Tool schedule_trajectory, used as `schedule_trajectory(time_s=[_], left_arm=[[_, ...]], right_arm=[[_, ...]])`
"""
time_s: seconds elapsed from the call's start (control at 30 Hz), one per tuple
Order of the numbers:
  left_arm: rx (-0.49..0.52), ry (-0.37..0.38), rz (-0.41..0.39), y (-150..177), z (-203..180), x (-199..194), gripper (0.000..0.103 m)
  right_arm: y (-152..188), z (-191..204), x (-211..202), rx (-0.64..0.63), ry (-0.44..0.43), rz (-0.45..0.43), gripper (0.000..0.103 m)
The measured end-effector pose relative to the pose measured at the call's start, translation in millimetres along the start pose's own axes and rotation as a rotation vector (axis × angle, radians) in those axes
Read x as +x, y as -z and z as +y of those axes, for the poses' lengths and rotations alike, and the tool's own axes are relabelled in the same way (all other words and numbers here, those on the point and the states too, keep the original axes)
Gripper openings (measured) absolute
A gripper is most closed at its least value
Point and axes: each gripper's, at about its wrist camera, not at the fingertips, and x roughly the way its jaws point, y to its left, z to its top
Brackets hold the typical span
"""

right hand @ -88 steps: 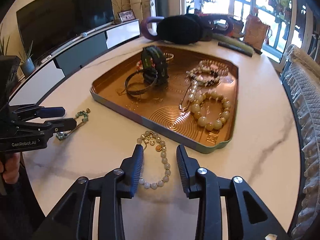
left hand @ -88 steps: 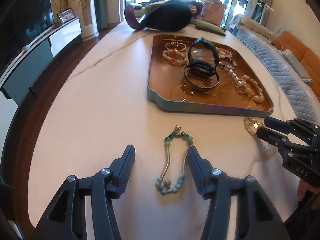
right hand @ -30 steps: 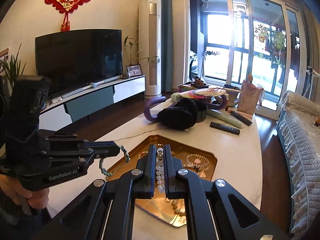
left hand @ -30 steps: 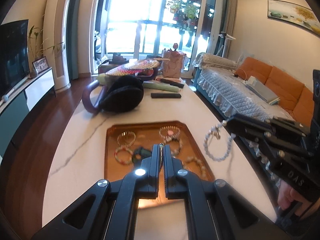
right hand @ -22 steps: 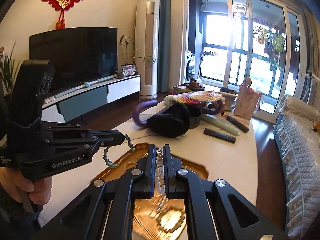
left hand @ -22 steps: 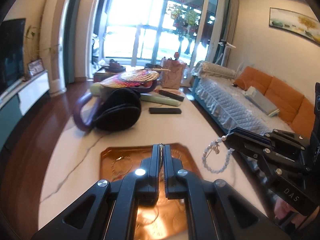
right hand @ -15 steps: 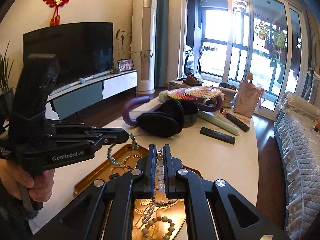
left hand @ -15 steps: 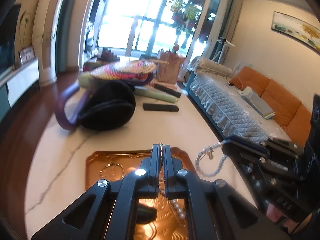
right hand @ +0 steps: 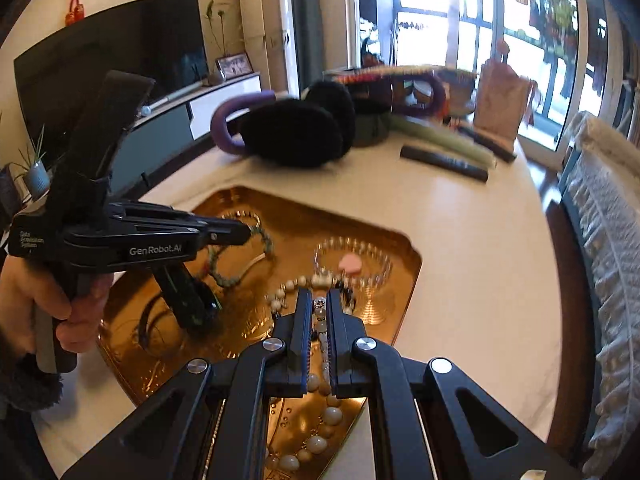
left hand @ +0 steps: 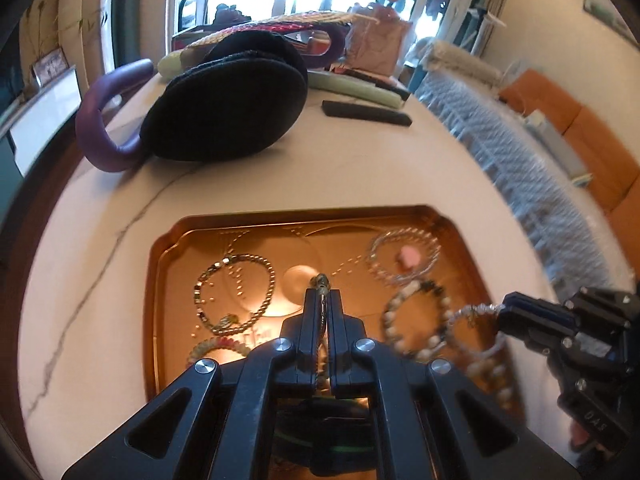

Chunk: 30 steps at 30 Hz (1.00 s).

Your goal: Organize jewelry

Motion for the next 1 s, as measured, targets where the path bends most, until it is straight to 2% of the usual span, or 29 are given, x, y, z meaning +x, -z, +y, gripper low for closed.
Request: schedule_trajectory(time_s=[0.13,0.17,0.2,0.23,0.27,0.3,0.33,0.4,0.47,0.53,0.6,0.7,0.77,0.83,0.9,1.0], left_arm=[[0.005,-0.046,0.014,6.7,-6.1,2.2,0.004],[-0.003,-0.063,0.011,7.3,-6.2,0.8,0.007],[-0.011,-0.077,0.011,6.1,-6.3,-0.5,0.013],[-0.021,-0.094,0.012,7.1,-7.0,-2.4,0.02],[-0.028,-0.101,0.009,9.6,-8.0,-6.5,0.043],[-0.034,-0.111,-0.01,13.5,-9.4,-13.7,0.068],[-0.032,-0.126,-0.037,18.0,-11.2,-24.4,0.073],[0.001,-0.147,-0.084,21.8,-21.1,-44.5,0.076],[0.024,-0.157,-0.119,23.7,-33.1,-66.7,0.078],[0.034,-0.129,-0.155,25.9,-44.6,-91.4,0.082],[0.044,-0.114,-0.183,31.7,-55.6,-117.1,0.092],[0.066,-0.166,-0.247,46.7,-79.0,-164.7,0.095],[0.073,-0.24,-0.273,55.3,-92.7,-189.5,0.1],[0.043,-0.278,-0.315,66.0,-101.7,-213.9,0.103],[0.023,-0.275,-0.319,75.9,-105.5,-229.4,0.103],[-0.048,-0.273,-0.318,95.7,-105.7,-252.5,0.103]], right_arm=[[5.2,-3.5,13.1,0.044,0.0,0.038,0.006],[7.0,-5.8,15.7,0.059,0.008,0.049,0.007],[9.3,-8.8,18.6,0.08,0.018,0.066,0.016],[11.2,-11.8,21.3,0.096,0.027,0.079,0.025],[13.3,-14.4,21.4,0.113,0.029,0.082,0.051],[14.3,-14.2,18.3,0.12,0.034,0.071,0.061],[13.6,-12.2,16.1,0.121,0.06,0.066,0.063],[12.3,-5.9,6.8,0.126,0.09,0.059,0.066],[11.5,0.3,-1.7,0.135,0.075,0.042,0.067],[11.2,9.8,-12.5,0.138,0.083,0.028,0.069],[10.3,21.7,-28.9,0.15,0.091,0.016,0.07],[6.3,40.3,-62.5,0.168,0.101,-0.038,0.071],[2.8,55.1,-87.4,0.16,0.11,-0.09,0.073],[5.6,69.5,-115.8,0.146,0.11,-0.164,0.075],[13.3,81.8,-141.9,0.167,0.128,-0.214,0.082],[25.1,92.7,-166.7,0.23,0.119,-0.202,0.093]])
